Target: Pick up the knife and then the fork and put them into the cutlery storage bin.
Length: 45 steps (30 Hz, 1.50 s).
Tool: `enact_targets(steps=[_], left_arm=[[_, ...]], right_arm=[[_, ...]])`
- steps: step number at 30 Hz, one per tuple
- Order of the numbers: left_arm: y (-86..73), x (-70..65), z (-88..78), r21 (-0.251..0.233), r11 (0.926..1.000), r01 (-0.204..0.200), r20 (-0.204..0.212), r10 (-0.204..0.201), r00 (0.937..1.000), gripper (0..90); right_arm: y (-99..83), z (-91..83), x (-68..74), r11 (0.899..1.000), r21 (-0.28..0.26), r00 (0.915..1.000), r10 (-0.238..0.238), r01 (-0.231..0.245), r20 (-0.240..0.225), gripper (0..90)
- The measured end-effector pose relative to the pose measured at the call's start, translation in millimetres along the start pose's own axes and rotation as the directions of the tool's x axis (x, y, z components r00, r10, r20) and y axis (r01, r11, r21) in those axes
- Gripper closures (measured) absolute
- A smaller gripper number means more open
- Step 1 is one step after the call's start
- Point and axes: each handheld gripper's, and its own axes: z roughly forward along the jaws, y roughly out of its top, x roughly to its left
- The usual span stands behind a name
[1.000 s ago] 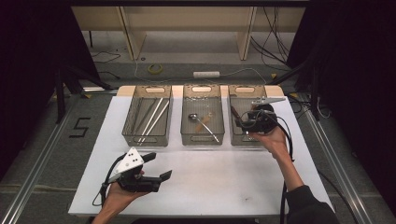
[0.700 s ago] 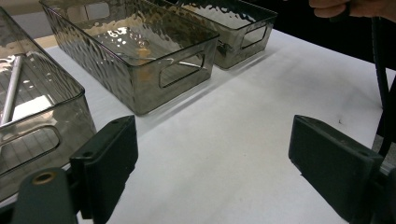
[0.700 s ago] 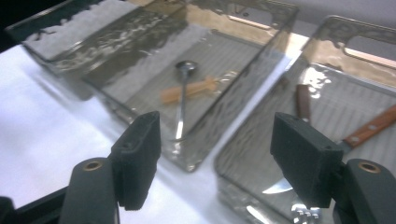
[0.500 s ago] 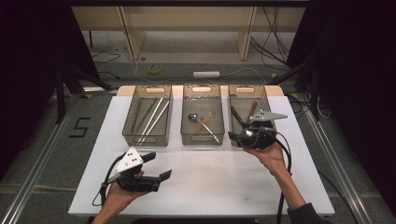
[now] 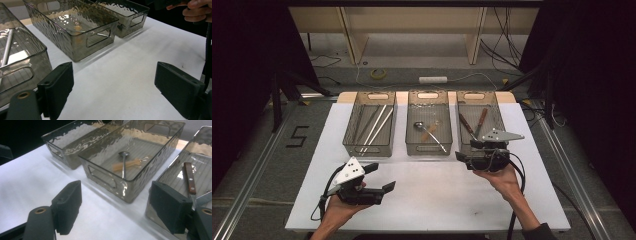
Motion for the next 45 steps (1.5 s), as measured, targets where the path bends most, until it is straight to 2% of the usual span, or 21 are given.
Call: enact_targets(steps=[6,16,21,25,33,45], left_arm=[[-0.1,1.0,-0.9,-0.002,1.0000,0.003,-0.003,-0.003,1.0000,15.4],[0.3,1.2,-1.1,-0.008,0.9999,0.009,-0.001,-0.009,1.0000,15.4],[0.5,0.4,-0.7,-0.011,0.9999,0.008,0.002,-0.008,1.0000,15.4],[0.7,0.2,-1.3,-0.015,0.9998,0.012,0.008,-0.012,0.9999,15.4],[0.5,0.9,-2.8,-0.023,0.9995,0.023,0.012,-0.023,0.9997,15.4],[0.4,2.3,-4.5,-0.033,0.9988,0.036,0.017,-0.036,0.9992,15.4]], right_arm=[[-10.4,-4.7,6.4,1.000,-0.024,0.9999,-0.006,0.006,-0.015,27.0],[-30.9,-16.2,16.7,0.998,-0.061,0.9974,0.005,-0.010,-0.071,25.4],[-42.8,-21.3,19.5,0.998,-0.058,0.9969,0.021,-0.026,-0.076,24.8],[-49.6,-26.6,23.2,0.998,-0.064,0.9974,0.016,-0.020,-0.071,24.8],[-57.5,-34.8,25.2,0.995,-0.089,0.9973,0.032,-0.037,-0.067,24.3],[-66.0,-36.9,29.1,0.996,-0.074,0.9967,0.035,-0.041,-0.073,22.9]])
